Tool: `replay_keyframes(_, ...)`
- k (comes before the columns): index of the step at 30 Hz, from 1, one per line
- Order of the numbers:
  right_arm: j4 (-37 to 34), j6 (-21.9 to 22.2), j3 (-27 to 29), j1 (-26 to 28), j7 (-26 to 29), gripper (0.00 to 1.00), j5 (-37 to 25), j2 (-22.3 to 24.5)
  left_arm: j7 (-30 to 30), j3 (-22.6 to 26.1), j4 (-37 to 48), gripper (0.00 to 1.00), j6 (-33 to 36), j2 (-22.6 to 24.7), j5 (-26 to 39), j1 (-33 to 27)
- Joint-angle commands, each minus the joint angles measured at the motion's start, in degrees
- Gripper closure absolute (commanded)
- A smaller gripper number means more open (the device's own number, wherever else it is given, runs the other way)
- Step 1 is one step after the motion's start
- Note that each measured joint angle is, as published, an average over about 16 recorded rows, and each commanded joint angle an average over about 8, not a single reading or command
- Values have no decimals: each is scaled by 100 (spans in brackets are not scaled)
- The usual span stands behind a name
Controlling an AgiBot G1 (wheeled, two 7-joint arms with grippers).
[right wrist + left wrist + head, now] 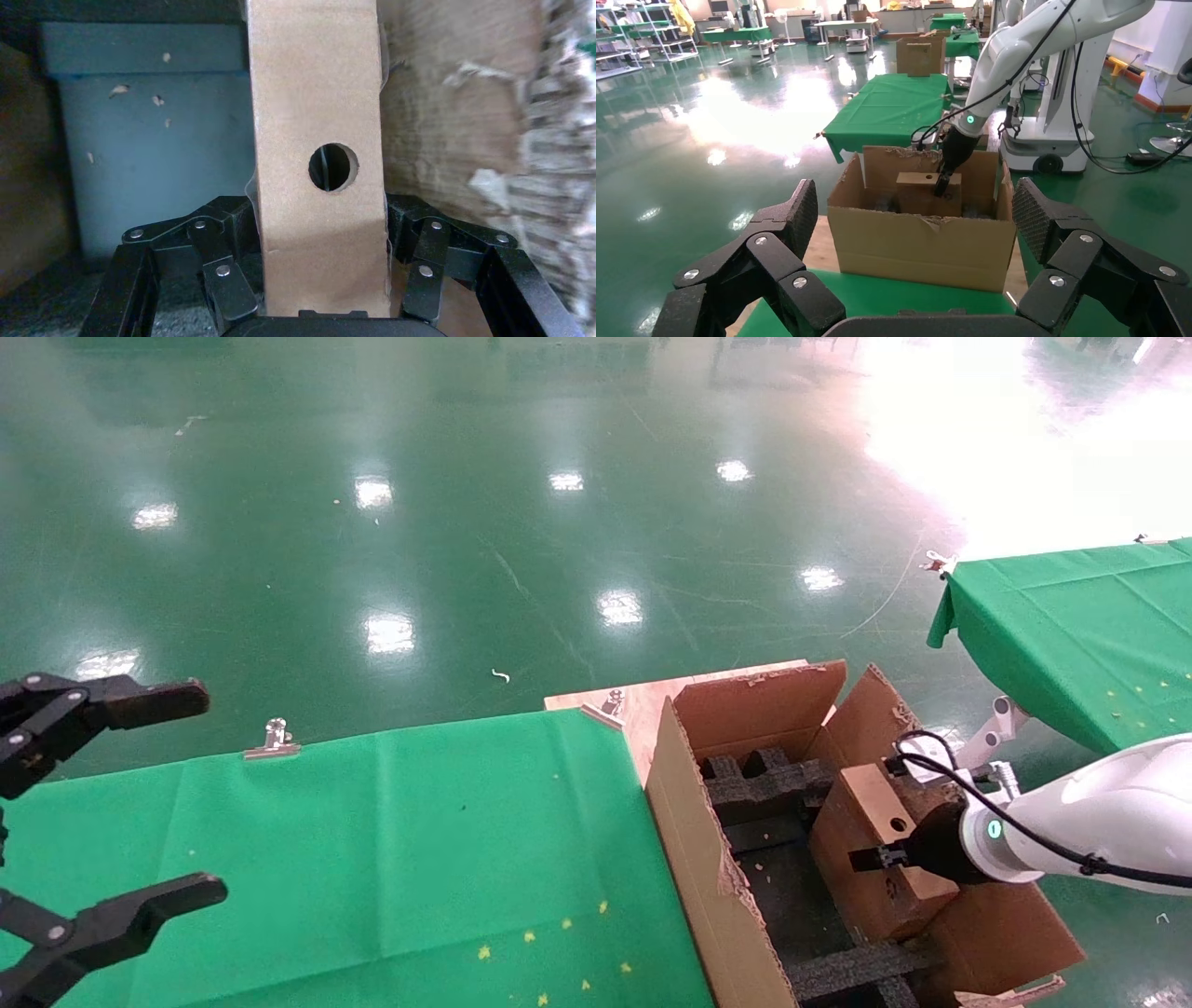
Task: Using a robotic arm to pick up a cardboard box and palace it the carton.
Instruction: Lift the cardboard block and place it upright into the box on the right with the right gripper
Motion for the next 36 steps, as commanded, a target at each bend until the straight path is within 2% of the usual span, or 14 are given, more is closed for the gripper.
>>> replay_keyframes(1, -173, 84, -20, -77, -32, 100, 42, -79, 0, 0, 0, 0, 0, 0, 0, 0)
replay_keyframes(16, -1060, 239, -51, -276, -799, 99, 633, -520, 0, 0, 0, 0, 0, 0, 0, 0)
replay_keyframes(17, -1082, 240, -53, -283, -831, 94, 652, -533, 0, 0, 0, 0, 0, 0, 0, 0)
replay_keyframes(23, -1202, 232, -63, -325, -971, 19, 749, -611, 1, 0, 1, 0, -2, 0, -3, 1)
replay_keyframes(24, -1212, 229, -64, -330, -980, 7, 759, -618, 1, 0, 1, 0, -2, -1, -3, 1)
replay_keyframes(25, -1221, 226, -65, -334, -991, 0, 770, -625, 1, 0, 1, 0, -2, -1, -3, 2)
replay_keyframes(36, -1174, 185, -59, -290, -968, 0, 761, -594, 0, 0, 1, 0, -2, 0, -3, 2)
